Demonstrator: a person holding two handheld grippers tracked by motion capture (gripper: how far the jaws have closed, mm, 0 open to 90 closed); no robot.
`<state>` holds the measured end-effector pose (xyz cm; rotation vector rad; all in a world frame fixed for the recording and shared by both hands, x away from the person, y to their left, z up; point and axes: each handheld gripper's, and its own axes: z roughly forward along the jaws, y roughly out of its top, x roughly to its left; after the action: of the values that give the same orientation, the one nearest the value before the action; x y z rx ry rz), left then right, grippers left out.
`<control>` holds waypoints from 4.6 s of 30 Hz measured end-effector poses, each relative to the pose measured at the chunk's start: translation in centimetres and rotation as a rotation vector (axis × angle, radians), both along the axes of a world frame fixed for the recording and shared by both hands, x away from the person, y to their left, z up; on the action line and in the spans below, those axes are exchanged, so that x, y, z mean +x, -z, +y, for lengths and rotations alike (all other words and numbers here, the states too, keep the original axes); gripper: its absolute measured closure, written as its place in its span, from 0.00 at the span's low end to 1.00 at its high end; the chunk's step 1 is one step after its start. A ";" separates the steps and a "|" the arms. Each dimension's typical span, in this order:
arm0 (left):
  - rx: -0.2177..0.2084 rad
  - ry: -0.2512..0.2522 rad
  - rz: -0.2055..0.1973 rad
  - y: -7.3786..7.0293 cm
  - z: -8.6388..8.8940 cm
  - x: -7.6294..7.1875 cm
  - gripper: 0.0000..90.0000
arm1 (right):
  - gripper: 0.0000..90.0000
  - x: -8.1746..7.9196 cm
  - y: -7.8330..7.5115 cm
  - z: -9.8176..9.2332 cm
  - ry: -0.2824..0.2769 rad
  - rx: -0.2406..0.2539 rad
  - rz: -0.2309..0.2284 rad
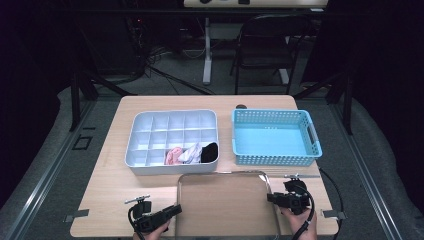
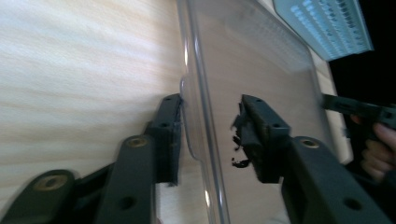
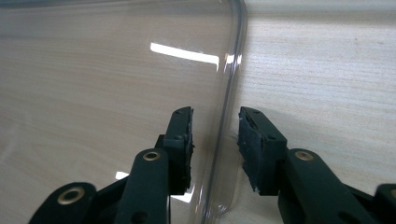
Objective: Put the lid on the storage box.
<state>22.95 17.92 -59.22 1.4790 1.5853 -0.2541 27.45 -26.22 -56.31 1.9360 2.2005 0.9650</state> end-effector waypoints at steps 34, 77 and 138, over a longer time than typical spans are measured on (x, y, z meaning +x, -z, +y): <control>0.038 0.029 -0.048 0.3 0.6 0.3 0.81 | 0.68 0.1 0.1 -0.6 -0.035 0.043 0.008; 0.076 0.034 -0.098 -0.1 1.5 -0.1 0.80 | 0.75 0.6 0.2 -0.9 -0.098 0.161 0.025; 0.005 0.040 -0.126 -3.7 2.8 0.4 0.83 | 0.86 0.8 -5.6 -0.6 -0.133 0.226 -0.205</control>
<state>23.32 20.75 -55.47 1.5029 1.4576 -0.1760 28.25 -26.79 -50.75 1.6950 2.2070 1.4188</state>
